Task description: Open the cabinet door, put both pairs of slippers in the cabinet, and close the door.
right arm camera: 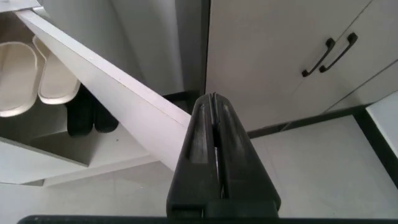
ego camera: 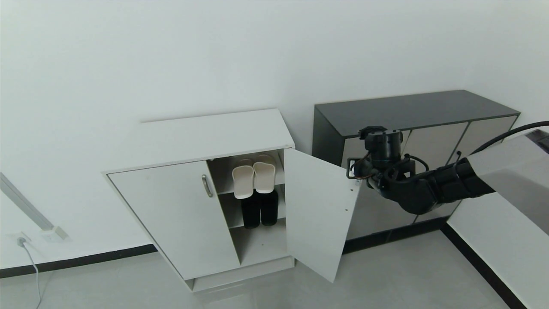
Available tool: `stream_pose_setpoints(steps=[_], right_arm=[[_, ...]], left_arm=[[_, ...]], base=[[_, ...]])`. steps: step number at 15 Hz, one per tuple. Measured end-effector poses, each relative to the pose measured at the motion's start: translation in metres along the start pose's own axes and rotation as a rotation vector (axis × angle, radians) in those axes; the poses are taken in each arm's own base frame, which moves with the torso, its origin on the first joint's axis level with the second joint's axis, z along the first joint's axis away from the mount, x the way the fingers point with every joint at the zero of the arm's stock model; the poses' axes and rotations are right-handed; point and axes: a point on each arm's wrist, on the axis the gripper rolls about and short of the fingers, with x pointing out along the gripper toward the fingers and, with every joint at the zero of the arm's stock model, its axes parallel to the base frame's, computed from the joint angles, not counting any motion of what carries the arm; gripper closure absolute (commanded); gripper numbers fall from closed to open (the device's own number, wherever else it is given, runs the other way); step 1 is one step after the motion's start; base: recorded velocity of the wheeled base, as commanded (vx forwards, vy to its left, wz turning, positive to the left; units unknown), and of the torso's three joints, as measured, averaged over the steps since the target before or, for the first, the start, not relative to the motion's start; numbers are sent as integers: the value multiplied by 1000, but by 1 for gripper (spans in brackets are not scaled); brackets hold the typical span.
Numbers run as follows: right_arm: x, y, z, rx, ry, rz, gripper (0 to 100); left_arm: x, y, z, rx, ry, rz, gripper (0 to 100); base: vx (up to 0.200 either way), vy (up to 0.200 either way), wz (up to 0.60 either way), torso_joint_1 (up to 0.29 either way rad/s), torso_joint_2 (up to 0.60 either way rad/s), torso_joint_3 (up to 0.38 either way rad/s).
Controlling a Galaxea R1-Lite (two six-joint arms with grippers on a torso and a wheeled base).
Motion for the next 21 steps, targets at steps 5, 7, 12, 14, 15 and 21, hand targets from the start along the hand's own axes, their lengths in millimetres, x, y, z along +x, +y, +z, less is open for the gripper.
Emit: stream_pose_setpoints(steps=[5, 7, 12, 14, 15, 21], right_arm=[[21, -4, -13, 10, 19, -22, 100], [24, -5, -17, 8, 26, -26, 100], [27, -4, -22, 3, 38, -27, 100], [27, -4, -24, -2, 48, -28, 100], [27, -4, -25, -7, 58, -30, 100], [17, 5, -29, -25, 86, -7, 100]], left_arm=[[0, 0, 0, 0, 0, 1, 100], [0, 0, 0, 0, 0, 1, 100], [0, 0, 0, 0, 0, 0, 100], [0, 0, 0, 0, 0, 0, 100], [0, 0, 0, 0, 0, 0, 100], [0, 0, 0, 0, 0, 0, 100]], base=[[0, 0, 0, 0, 0, 0], [0, 0, 0, 0, 0, 0], [0, 0, 0, 0, 0, 0], [0, 0, 0, 0, 0, 0], [0, 0, 0, 0, 0, 0], [0, 0, 0, 0, 0, 0]])
